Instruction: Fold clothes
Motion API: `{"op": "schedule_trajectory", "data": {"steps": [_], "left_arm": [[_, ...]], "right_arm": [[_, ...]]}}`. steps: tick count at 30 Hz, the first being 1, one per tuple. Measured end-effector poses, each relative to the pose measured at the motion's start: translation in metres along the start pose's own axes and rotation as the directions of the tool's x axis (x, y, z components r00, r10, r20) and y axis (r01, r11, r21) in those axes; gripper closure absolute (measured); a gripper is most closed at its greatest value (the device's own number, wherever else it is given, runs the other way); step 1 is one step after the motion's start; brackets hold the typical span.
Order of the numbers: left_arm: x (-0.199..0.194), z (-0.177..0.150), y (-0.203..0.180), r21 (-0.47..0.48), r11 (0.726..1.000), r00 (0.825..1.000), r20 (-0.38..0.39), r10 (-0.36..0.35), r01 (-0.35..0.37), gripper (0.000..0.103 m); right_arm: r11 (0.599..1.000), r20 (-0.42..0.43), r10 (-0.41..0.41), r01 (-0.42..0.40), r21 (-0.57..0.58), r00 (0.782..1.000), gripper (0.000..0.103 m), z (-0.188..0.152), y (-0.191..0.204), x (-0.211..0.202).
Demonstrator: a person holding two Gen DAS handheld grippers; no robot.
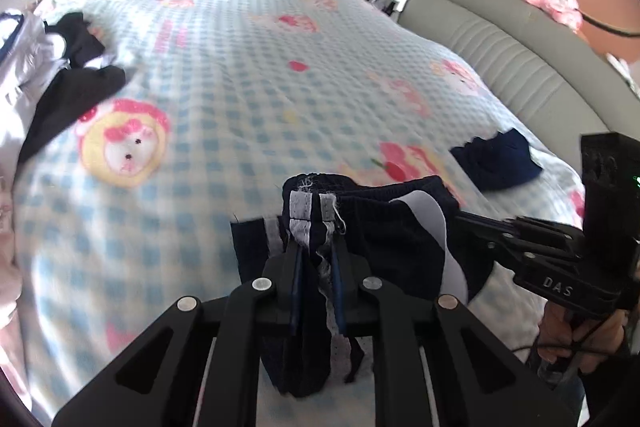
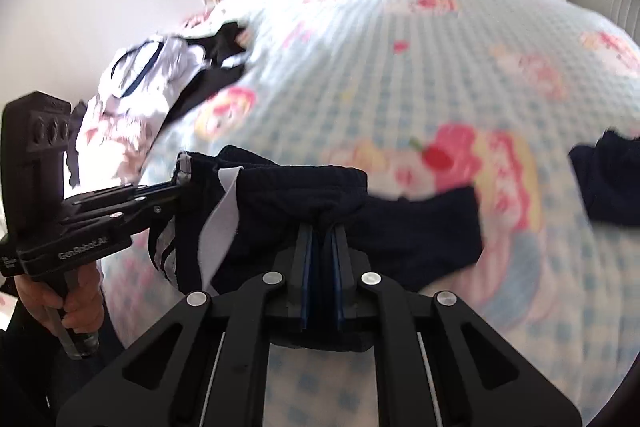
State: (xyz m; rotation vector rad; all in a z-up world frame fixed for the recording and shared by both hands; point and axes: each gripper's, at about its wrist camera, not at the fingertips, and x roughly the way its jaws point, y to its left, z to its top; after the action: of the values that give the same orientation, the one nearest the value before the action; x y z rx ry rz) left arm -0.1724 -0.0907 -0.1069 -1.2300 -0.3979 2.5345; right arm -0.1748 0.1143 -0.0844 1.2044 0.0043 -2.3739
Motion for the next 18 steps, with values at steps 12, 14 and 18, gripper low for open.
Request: {"op": "schedule_trajectory", "data": {"steps": [12,14,18], "left_arm": [[-0.012,-0.028,0.036,-0.203,0.979,0.999,-0.045,0.018,-0.027,0.041],[-0.010,-0.046,0.044,-0.261,0.965,0.997,-0.079,-0.019,-0.002,0.040],[0.009,-0.055,0.043,-0.271,0.961,0.990,-0.114,-0.077,0.044,0.039]], "right_arm": [[0.975,-0.052,0.069,-0.057,0.214,0.996,0.050,-0.025,-0.038,0.010],[0.967,-0.045,0.092,-0.079,0.241,0.995,0.050,-0.038,-0.040,-0.001],[0.966,-0.115,0.111,-0.080,0.245,0.987,0.038,-0.049,-0.040,0.012]]}}
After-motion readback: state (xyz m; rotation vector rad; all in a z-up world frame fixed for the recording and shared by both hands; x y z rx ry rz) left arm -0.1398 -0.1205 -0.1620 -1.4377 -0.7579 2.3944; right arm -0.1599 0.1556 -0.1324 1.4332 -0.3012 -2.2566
